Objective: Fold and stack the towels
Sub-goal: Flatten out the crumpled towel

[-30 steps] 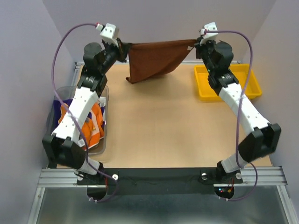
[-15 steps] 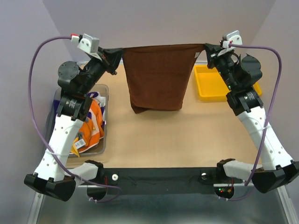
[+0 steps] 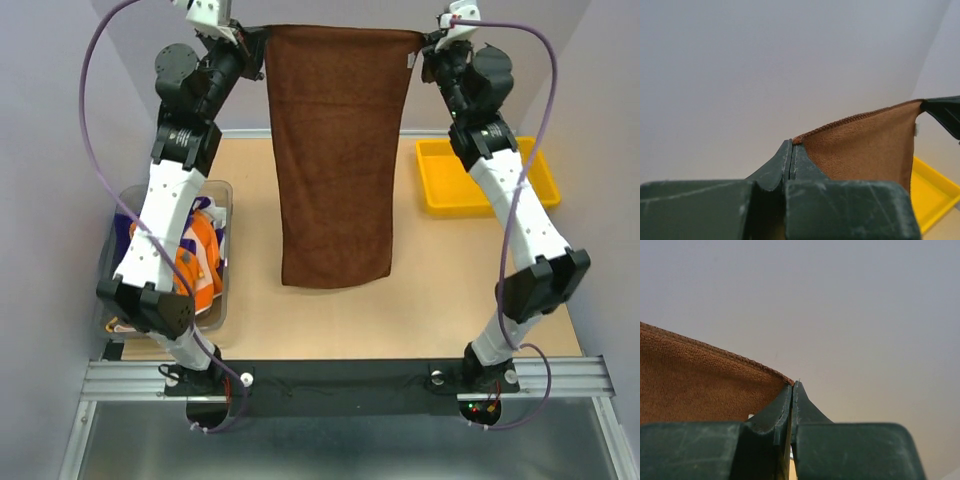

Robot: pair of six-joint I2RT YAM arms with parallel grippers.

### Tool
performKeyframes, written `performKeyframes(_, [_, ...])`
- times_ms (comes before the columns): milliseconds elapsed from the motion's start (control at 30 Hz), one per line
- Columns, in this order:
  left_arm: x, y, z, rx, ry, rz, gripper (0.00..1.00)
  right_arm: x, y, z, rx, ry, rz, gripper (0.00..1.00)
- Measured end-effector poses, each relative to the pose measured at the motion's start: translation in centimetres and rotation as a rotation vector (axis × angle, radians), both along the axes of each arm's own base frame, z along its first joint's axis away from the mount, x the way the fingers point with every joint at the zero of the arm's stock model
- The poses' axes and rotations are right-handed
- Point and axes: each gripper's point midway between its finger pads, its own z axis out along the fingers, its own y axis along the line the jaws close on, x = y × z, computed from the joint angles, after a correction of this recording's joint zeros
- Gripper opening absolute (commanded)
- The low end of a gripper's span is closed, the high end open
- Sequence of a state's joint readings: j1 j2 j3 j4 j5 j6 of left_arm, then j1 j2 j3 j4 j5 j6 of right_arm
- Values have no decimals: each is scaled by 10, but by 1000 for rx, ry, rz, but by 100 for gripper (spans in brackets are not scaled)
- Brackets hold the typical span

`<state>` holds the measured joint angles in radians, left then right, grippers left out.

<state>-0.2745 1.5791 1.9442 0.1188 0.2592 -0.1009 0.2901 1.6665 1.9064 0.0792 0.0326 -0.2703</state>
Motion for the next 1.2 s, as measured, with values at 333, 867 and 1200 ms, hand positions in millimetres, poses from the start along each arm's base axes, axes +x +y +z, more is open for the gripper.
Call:
performKeyframes(333, [69, -5, -17, 15, 50, 37, 0, 61, 7, -25, -24, 34, -53, 0])
performKeyframes(867, [-128, 8, 39, 24, -178, -161, 0, -132, -9, 91, 4, -226, 147, 1])
performKeyframes(1200, [-229, 16, 49, 59, -300, -263, 0, -223, -3, 98, -16, -291, 319, 0])
